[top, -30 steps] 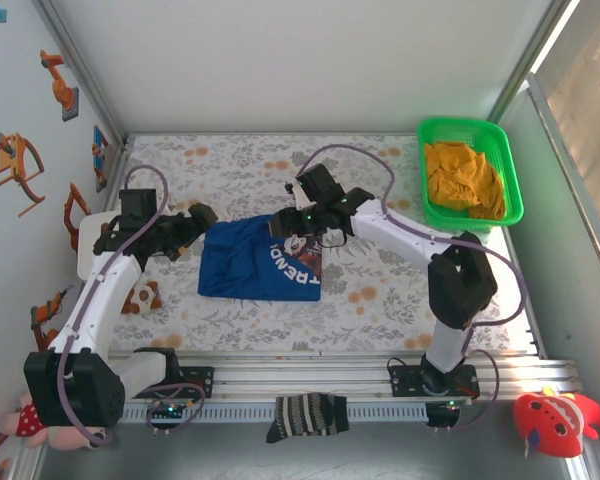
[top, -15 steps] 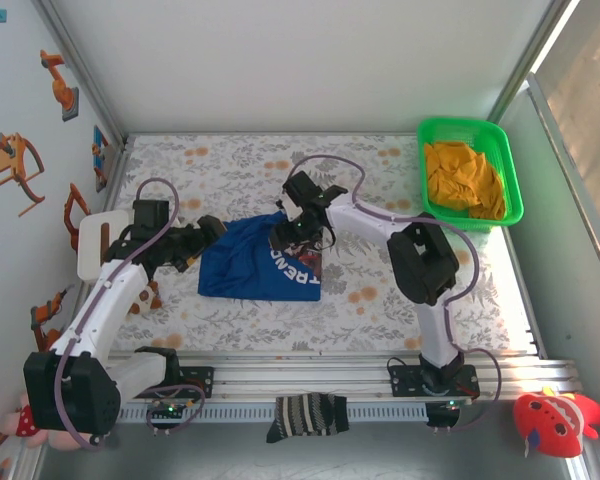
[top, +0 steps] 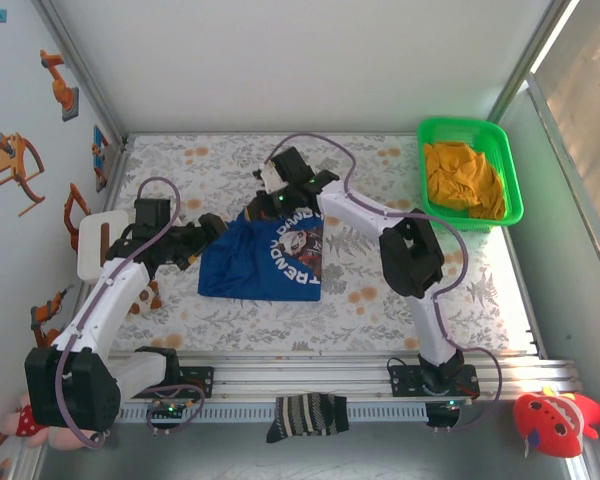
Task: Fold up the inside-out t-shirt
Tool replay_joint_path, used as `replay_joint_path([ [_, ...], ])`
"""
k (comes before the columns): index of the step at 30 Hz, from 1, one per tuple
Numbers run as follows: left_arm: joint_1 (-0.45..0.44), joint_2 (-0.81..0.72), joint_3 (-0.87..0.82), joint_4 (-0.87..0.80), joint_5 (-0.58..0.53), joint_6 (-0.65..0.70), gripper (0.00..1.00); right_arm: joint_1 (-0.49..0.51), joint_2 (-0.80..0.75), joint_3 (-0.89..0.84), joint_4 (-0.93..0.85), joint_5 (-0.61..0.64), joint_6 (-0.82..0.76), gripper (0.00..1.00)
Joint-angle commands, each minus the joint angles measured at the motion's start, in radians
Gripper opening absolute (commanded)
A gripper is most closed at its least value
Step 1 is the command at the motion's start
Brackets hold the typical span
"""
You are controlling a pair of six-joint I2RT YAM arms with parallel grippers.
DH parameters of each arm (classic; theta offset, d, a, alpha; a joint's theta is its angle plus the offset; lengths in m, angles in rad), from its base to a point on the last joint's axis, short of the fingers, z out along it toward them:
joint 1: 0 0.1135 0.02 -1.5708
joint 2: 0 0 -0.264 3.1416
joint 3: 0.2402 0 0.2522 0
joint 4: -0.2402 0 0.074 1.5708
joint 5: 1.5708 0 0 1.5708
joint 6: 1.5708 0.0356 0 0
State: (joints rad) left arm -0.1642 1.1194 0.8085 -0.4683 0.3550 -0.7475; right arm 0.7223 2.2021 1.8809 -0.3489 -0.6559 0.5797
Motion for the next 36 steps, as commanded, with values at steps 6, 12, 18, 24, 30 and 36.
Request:
replay_joint_path([
  [6, -0.015, 0.000, -0.024, 0.009, -0.016, -0.020, 0.94, -0.013, 0.390, 0.292, 0.943, -0.184, 0.751, 0.69],
  [12, -0.036, -0.014, -0.012, 0.011, -0.029, -0.035, 0.94, -0.077, 0.099, -0.145, 1.061, -0.196, 0.698, 0.72],
  [18, -0.109, 0.012, -0.039, 0.066, -0.091, -0.084, 0.94, -0.165, -0.107, -0.478, 0.923, -0.223, 0.548, 0.72],
  [24, -0.154, 0.102, -0.110, 0.204, -0.117, -0.163, 0.94, -0.181, -0.138, -0.492, 0.514, -0.156, 0.284, 0.70],
  [30, -0.190, 0.206, -0.158, 0.231, -0.196, -0.212, 0.95, -0.184, -0.105, -0.522, 0.324, -0.042, 0.196, 0.69],
  [36, -0.198, 0.290, -0.201, 0.249, -0.265, -0.278, 0.95, -0.218, -0.119, -0.672, 0.331, 0.068, 0.264, 0.68],
])
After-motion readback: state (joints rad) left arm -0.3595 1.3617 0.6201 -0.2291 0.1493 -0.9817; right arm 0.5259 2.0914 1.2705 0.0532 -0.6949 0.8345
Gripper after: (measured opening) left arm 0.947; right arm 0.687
